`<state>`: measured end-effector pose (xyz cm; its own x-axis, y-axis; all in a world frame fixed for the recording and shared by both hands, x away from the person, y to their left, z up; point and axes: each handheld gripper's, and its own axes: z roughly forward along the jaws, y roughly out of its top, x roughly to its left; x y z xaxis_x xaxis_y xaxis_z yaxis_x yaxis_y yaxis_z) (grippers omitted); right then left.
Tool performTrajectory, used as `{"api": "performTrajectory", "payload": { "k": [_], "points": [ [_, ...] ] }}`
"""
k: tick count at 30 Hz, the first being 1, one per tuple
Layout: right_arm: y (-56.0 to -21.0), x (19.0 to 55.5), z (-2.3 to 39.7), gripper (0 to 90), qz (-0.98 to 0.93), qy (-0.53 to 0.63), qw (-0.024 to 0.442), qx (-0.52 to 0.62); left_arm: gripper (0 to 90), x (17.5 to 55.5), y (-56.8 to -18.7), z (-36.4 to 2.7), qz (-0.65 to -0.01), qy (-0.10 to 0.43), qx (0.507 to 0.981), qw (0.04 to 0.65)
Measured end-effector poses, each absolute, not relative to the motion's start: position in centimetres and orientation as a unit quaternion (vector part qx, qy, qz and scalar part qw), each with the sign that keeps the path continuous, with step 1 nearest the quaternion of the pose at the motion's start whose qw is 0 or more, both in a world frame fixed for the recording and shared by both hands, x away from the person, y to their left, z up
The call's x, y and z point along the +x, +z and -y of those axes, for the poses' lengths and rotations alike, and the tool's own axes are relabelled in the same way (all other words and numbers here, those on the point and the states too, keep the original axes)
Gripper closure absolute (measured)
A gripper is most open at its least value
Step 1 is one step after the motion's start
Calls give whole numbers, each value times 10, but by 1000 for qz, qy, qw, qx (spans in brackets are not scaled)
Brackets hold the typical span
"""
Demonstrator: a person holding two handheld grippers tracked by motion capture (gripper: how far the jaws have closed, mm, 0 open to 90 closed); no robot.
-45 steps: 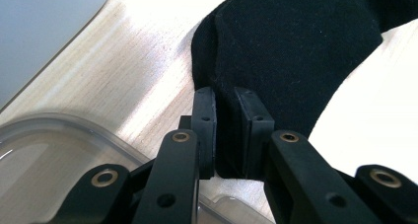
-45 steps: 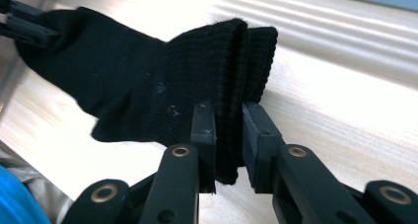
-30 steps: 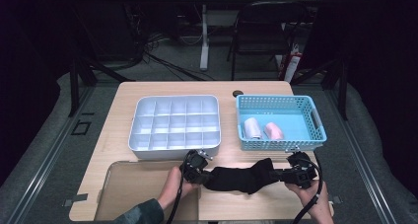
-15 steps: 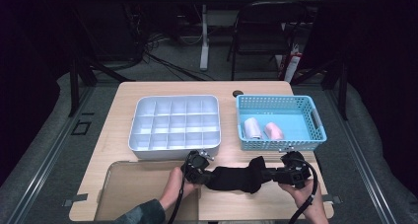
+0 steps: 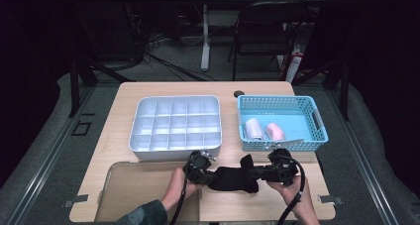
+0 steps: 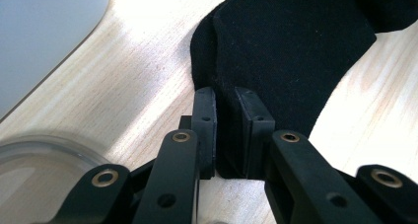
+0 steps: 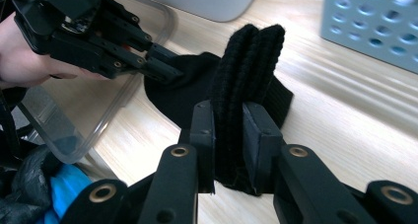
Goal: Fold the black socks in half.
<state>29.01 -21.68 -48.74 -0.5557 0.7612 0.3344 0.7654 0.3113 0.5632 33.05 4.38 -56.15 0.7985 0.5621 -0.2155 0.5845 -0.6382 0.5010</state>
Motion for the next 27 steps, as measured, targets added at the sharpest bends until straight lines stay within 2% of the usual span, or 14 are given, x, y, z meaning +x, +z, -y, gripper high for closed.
{"api": "performTrajectory", "payload": {
  "k": [27],
  "points": [
    [-521, 309, 143, 763, 851, -282, 8, -443, 798, 333, -562, -39, -319, -30, 902, 288]
  ]
}}
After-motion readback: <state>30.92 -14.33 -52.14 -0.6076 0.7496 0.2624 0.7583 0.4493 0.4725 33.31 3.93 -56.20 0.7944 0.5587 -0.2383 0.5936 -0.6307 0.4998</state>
